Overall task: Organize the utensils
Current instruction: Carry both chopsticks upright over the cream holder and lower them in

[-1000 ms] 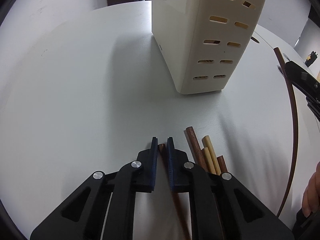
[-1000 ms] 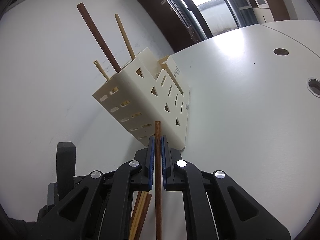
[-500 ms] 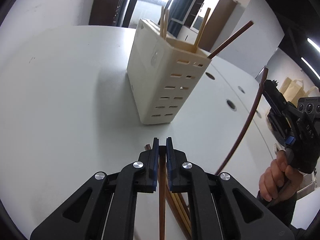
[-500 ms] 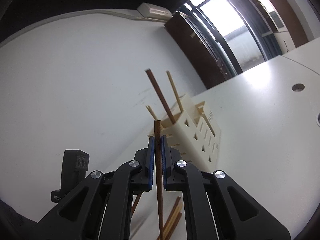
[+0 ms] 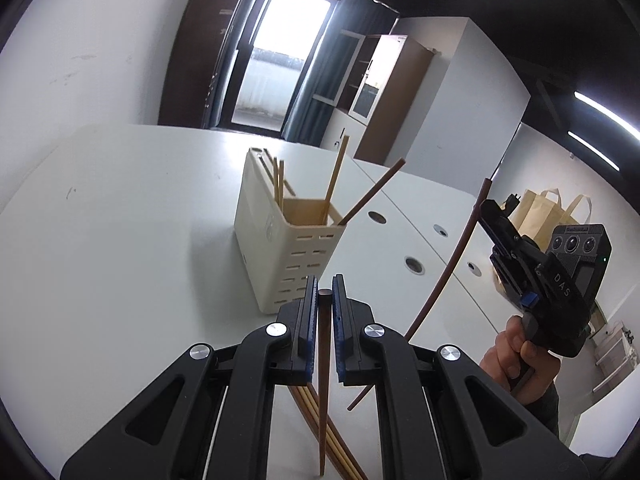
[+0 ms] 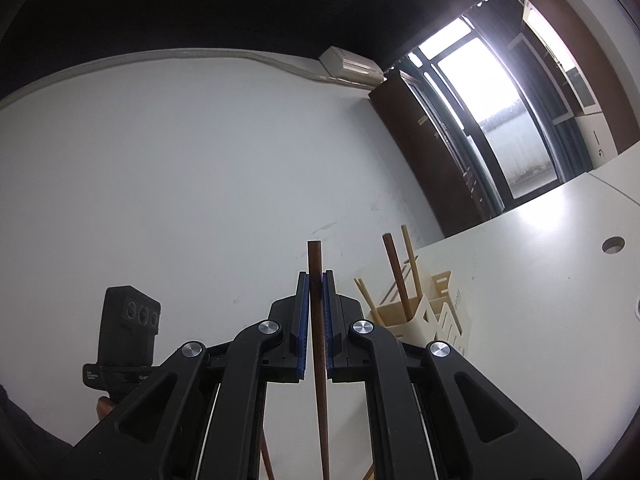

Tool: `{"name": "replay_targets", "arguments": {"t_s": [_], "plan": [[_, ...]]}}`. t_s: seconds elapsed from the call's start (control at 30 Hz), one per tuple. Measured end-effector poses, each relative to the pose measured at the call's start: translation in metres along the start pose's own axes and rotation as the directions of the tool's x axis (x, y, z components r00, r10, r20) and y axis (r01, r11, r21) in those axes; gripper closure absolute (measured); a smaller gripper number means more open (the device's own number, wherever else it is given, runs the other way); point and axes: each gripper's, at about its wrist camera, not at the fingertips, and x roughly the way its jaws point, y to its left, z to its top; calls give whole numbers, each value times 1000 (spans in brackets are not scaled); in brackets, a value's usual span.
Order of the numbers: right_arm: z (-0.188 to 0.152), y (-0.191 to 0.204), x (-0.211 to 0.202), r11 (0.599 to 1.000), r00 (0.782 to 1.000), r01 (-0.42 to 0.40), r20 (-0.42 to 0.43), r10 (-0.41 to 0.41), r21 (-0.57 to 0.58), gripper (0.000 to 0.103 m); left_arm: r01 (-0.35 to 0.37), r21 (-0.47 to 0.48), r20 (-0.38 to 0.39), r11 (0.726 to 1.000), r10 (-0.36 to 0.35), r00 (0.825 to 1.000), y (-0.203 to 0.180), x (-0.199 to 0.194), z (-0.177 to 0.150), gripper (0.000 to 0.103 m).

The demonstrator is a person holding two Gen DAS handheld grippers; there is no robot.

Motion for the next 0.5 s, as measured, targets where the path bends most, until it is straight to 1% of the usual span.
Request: {"name": "replay_targets", "arguments": {"t_s": [0.2,0.27,0.37,0.5], "plan": [[30,16,6,998,999,25,26,-23,-65,96,-5,31,72,1000,2,997,-8,-24,35,96],[39,20,7,997,999,13,43,-10,-76,96,-15,38,98,999,11,995,-13,-32,47,96],[54,28,12,995,997,15,71,-7,-103,96,-25,59,141,998,16,990,-22,-42,64,96],[75,37,23,988,995,37,97,-22,-147,96,-42,89,184,995,25,983,-34,-47,92,96]]}}
